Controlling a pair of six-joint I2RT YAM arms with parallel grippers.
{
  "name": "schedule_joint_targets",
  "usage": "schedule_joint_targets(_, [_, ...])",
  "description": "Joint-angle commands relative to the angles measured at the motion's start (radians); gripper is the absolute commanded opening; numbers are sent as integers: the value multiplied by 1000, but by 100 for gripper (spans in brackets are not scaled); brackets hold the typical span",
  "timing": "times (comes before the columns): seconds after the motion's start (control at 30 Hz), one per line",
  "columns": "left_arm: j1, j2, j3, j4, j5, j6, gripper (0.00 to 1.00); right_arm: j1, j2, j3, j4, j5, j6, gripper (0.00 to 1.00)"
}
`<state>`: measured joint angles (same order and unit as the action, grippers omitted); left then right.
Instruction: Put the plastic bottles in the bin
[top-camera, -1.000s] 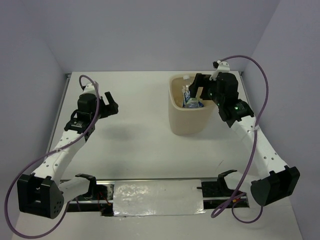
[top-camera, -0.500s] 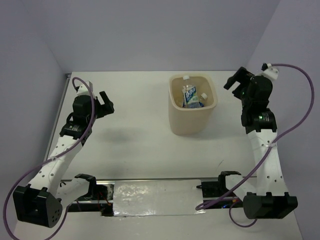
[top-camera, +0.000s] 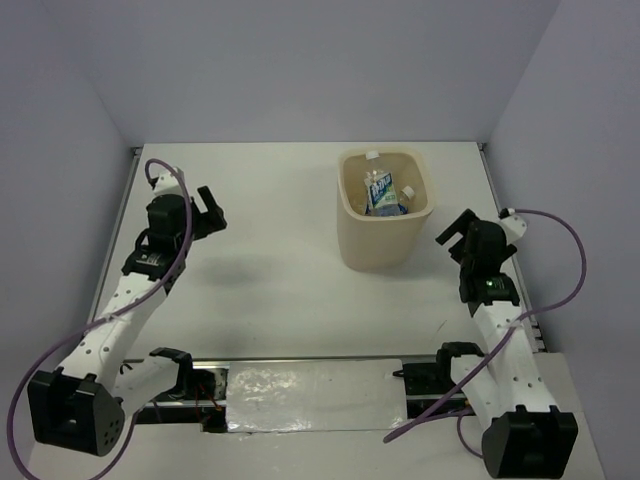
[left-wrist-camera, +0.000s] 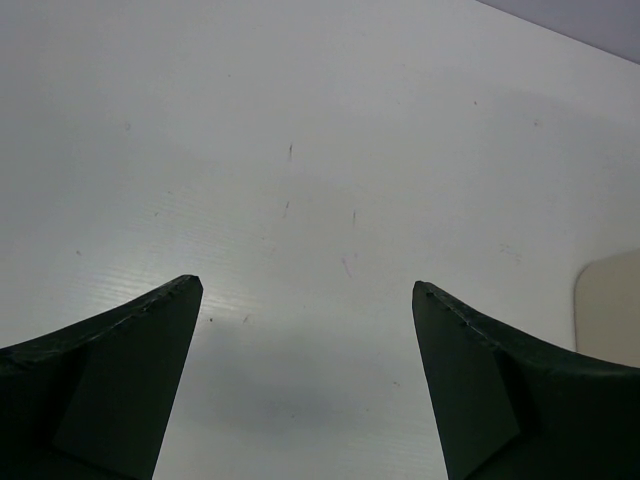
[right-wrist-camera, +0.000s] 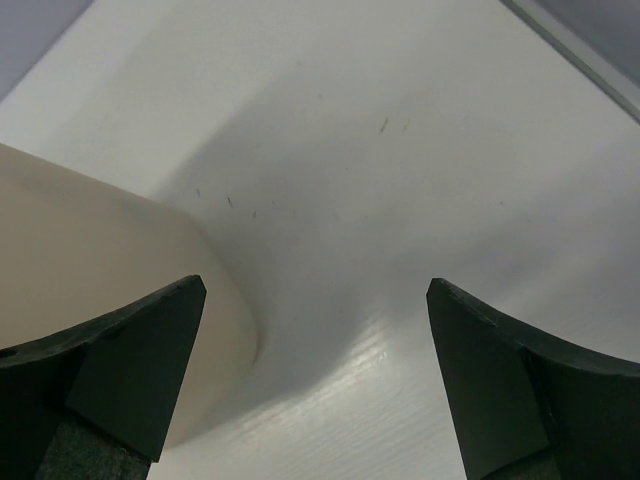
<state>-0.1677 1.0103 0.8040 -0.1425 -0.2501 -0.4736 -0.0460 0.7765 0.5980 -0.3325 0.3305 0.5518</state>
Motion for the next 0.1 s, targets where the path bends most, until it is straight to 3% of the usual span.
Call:
schedule_joint_targets(0.0, [5, -58, -17, 63, -38, 18, 99, 0, -36, 19, 107, 48, -18, 100])
schedule_joint_targets(0.07, [5, -96, -35, 83, -46, 23, 99, 0, -43, 25, 90, 83, -26, 100])
